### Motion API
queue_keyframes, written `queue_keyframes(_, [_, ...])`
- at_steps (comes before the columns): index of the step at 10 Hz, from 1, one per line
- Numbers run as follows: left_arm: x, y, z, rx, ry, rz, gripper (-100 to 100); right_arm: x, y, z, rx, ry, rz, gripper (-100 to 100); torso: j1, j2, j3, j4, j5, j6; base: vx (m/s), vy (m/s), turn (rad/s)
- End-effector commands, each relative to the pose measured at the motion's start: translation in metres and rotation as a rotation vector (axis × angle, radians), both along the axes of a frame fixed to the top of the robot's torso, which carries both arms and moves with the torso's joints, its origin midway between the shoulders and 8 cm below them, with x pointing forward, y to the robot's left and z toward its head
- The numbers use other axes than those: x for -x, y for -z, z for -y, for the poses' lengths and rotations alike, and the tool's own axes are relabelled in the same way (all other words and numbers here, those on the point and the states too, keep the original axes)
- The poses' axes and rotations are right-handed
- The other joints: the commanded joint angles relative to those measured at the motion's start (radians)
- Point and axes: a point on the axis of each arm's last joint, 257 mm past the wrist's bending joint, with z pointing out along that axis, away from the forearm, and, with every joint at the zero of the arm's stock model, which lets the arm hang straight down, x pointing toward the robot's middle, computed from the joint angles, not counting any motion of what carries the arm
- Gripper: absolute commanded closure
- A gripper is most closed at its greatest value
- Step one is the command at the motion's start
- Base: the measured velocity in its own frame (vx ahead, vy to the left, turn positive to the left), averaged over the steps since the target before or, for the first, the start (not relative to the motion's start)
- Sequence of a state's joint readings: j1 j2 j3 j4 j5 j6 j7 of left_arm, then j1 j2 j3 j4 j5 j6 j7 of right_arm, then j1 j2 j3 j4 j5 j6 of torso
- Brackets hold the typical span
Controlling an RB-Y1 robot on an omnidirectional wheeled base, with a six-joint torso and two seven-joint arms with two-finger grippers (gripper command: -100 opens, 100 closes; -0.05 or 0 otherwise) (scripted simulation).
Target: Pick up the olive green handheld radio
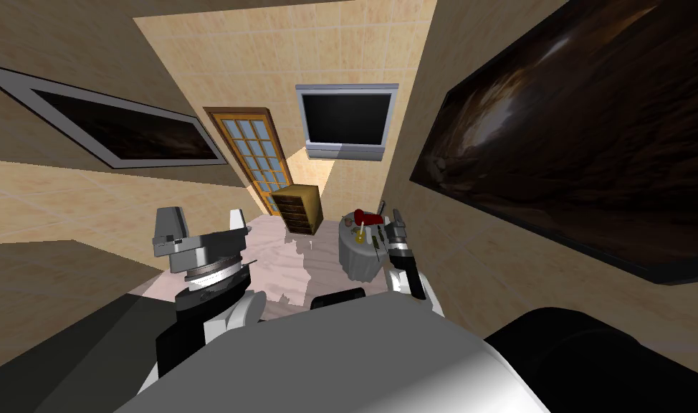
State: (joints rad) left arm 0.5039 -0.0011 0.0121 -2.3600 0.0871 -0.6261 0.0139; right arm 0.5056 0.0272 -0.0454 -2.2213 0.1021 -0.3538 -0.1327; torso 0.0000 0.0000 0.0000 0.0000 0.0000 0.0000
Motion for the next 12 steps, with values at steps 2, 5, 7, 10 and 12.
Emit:
queue_keyframes(2, [0.0, 0.0, 0.0, 0.0, 0.0, 0.0, 0, -0.002, 0.008, 0.002, 0.016, -0.034, -0.032, -100, 0.0, 0.0, 0.0, 0.0, 0.0, 0.0, 0.002, 0.0, 0.047])
queue_keyframes(5, [0.0, 0.0, 0.0, 0.0, 0.0, 0.0, 0, -0.005, 0.029, 0.013, -0.022, -0.072, -0.096, -100, -0.001, 0.0, 0.0, 0.0, 0.0, 0.0, 0.007, -0.003, 0.081])
queue_keyframes(7, [0.0, 0.0, 0.0, 0.0, 0.0, 0.0, 0, -0.007, 0.05, 0.026, -0.092, -0.09, -0.151, -100, -0.001, -0.001, 0.0, 0.0, 0.0, 0.0, 0.011, -0.003, 0.141])
queue_keyframes(10, [0.0, 0.0, 0.0, 0.0, 0.0, 0.0, 0, -0.005, 0.089, 0.052, -0.249, -0.099, -0.244, -100, -0.001, -0.001, 0.0, 0.0, 0.0, 0.0, 0.012, -0.005, 0.157])
queue_keyframes(12, [0.0, 0.0, 0.0, 0.0, 0.0, 0.0, 0, 0.0, 0.12, 0.073, -0.374, -0.091, -0.31, -100, -0.001, -0.001, -0.001, 0.0, 0.0, 0.0, 0.015, -0.009, 0.196])
